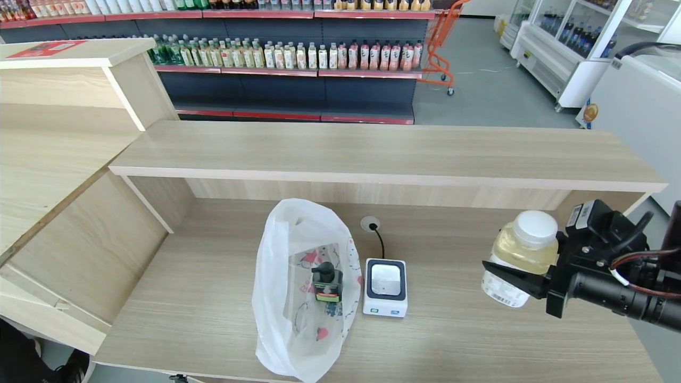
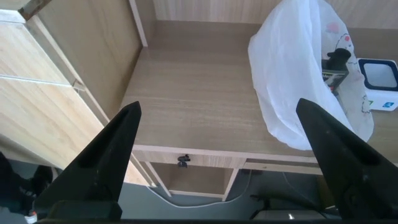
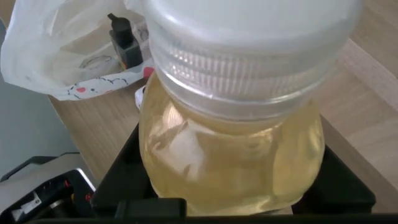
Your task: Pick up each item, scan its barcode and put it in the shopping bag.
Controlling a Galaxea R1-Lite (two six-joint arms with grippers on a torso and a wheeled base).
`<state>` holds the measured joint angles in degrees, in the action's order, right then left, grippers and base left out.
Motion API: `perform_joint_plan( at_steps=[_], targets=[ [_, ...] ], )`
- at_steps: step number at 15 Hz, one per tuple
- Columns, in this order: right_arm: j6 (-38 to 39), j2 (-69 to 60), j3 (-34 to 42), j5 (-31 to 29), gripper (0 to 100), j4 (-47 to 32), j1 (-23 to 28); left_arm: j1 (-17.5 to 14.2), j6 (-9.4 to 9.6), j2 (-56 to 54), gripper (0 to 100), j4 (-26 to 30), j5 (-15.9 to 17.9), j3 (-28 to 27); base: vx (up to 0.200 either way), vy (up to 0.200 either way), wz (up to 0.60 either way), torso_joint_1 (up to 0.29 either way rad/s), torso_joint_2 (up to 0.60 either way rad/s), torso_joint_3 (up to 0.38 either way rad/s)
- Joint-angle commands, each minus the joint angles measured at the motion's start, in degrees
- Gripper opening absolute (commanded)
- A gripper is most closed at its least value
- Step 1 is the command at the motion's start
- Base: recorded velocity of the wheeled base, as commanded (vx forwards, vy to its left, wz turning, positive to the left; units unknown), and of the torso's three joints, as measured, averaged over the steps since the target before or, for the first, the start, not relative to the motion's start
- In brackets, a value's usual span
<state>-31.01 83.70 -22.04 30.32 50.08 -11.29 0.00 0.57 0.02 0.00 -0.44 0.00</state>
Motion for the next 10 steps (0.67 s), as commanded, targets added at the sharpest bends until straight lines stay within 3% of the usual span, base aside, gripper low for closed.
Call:
perform_joint_plan(
  at_steps=[1, 4, 10],
  targets=[
    [0.0, 2.9, 0.0, 0.2, 0, -0.2, -0.1, 0.0, -0.05, 0.0, 100, 0.0, 0.0, 0.0, 0.000, 0.000, 0.00, 0.000, 0.00, 0.000],
    [-0.3, 9.2, -0.3, 2.5, 0, 4.7, -1.1, 0.0, -0.05, 0.0, 100, 0.0, -0.1, 0.0, 0.000, 0.000, 0.00, 0.000, 0.00, 0.000],
    [-8.9, 29.0, 0.0, 12.0, 0, 30.8, -1.3, 0.0, -0.05, 0.0, 100, 0.0, 0.0, 0.0, 0.000, 0.000, 0.00, 0.000, 0.00, 0.000]
  ],
)
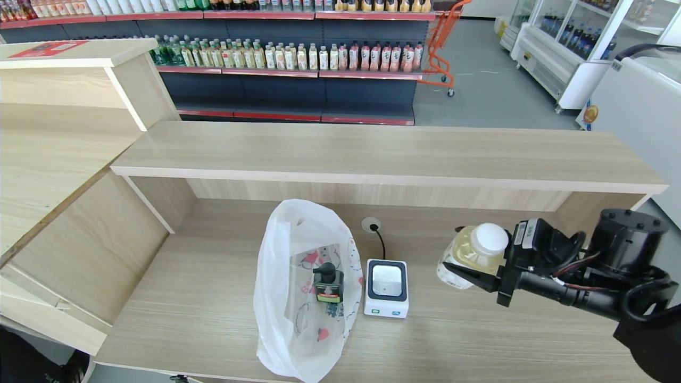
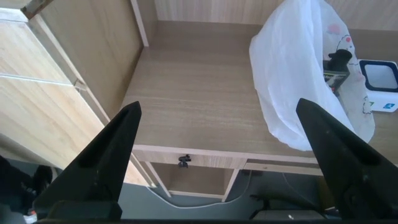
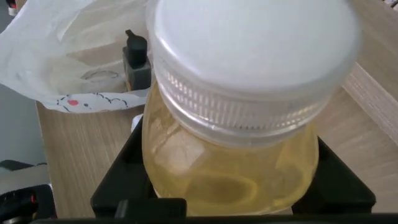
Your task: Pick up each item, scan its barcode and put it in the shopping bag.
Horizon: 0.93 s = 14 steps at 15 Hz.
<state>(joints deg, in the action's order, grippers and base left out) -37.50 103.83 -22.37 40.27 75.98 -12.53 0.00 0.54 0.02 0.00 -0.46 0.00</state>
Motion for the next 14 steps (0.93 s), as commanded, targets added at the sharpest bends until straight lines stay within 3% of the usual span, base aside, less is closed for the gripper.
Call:
perform_joint_plan(
  at_steps=[1, 4, 10, 14],
  targets=[
    [-3.2, 11.0, 0.5, 3.3, 0, 7.3, -0.1, 0.0, -0.01, 0.0, 100, 0.0, 0.0, 0.0, 0.000, 0.000, 0.00, 0.000, 0.00, 0.000],
    [-7.5, 16.6, -0.1, 6.6, 0, 13.0, -0.1, 0.0, -0.01, 0.0, 100, 0.0, -0.1, 0.0, 0.000, 0.000, 0.00, 0.000, 0.00, 0.000],
    [-9.3, 23.0, -11.3, 9.7, 0, 13.0, -3.1, 0.0, -0.01, 0.0, 100, 0.0, -0.1, 0.0, 0.000, 0.000, 0.00, 0.000, 0.00, 0.000],
    [-11.1, 25.2, -14.8, 13.9, 0, 13.2, -3.6, 0.0, -0.01, 0.0, 100, 0.0, 0.0, 0.0, 0.000, 0.000, 0.00, 0.000, 0.00, 0.000]
  ],
)
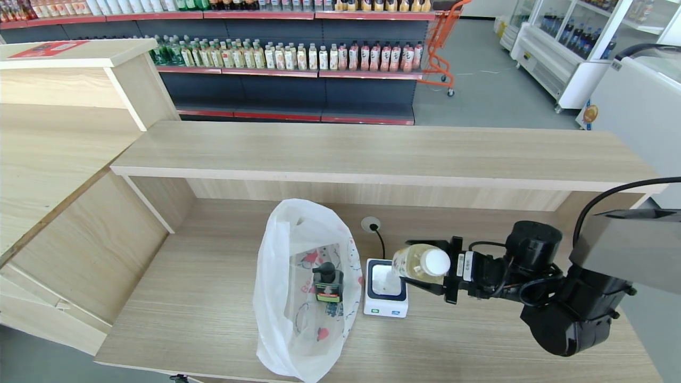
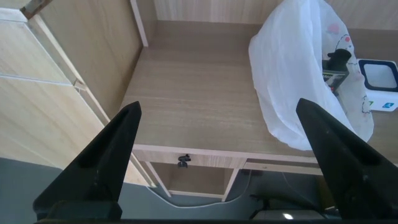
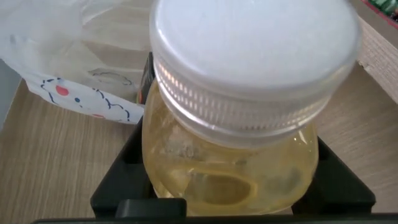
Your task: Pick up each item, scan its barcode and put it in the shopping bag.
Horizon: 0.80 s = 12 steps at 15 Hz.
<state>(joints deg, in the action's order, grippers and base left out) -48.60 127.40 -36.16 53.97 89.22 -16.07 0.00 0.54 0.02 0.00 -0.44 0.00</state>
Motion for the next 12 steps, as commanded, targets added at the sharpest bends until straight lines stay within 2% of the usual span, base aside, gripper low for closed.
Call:
perform_joint_plan(
  at_steps=[1, 4, 12],
  targets=[
    [-0.6, 1.8, -1.3, 0.3, 0, 0.0, -0.1, 0.0, -0.01, 0.0, 100, 0.0, 0.0, 0.0, 0.000, 0.000, 0.00, 0.000, 0.00, 0.000],
    [-4.7, 4.0, -2.9, 5.1, 0, 0.0, 0.5, 0.0, -0.01, 0.0, 100, 0.0, -0.1, 0.0, 0.000, 0.000, 0.00, 0.000, 0.00, 0.000],
    [-6.1, 6.8, -4.9, 5.5, 0, -0.1, 3.1, 0.0, -0.01, 0.0, 100, 0.0, 0.0, 0.0, 0.000, 0.000, 0.00, 0.000, 0.00, 0.000]
  ],
)
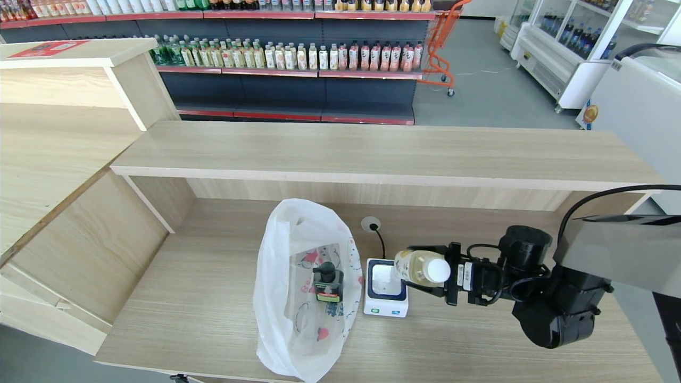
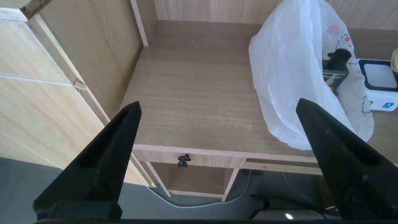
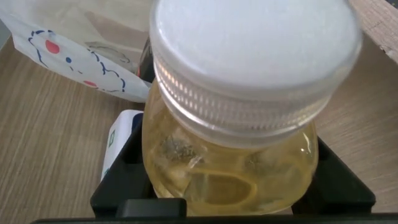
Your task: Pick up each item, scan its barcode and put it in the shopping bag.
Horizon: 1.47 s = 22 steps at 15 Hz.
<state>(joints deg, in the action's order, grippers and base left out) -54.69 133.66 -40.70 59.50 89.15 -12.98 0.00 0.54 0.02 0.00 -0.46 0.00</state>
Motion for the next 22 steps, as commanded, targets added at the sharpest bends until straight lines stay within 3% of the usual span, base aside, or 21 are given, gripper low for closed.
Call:
perform_joint_plan(
  at_steps=[1, 16, 18, 20, 22],
  targets=[
    [0.2, 1.0, -2.4, 0.0, 0, 0.0, -0.5, 0.0, -0.01, 0.0, 100, 0.0, 0.0, 0.0, 0.000, 0.000, 0.00, 0.000, 0.00, 0.000],
    [0.8, 3.5, -5.0, -0.1, 0, -0.1, -1.8, 0.0, -0.01, 0.0, 100, 0.0, 0.0, 0.0, 0.000, 0.000, 0.00, 0.000, 0.00, 0.000],
    [7.6, -1.2, -4.6, -0.1, 0, -0.2, -1.3, 0.0, -0.01, 0.0, 100, 0.0, -0.1, 0.0, 0.000, 0.000, 0.00, 0.000, 0.00, 0.000],
    [19.8, -10.5, -3.0, -0.1, 0, -0.3, -0.2, 0.0, -0.01, 0.0, 100, 0.0, -0.1, 0.0, 0.000, 0.000, 0.00, 0.000, 0.00, 0.000],
    [28.2, -20.4, 2.3, -1.0, 0, -0.6, 0.2, 0.0, -0.01, 0.0, 100, 0.0, -0.1, 0.0, 0.000, 0.000, 0.00, 0.000, 0.00, 0.000]
  ],
)
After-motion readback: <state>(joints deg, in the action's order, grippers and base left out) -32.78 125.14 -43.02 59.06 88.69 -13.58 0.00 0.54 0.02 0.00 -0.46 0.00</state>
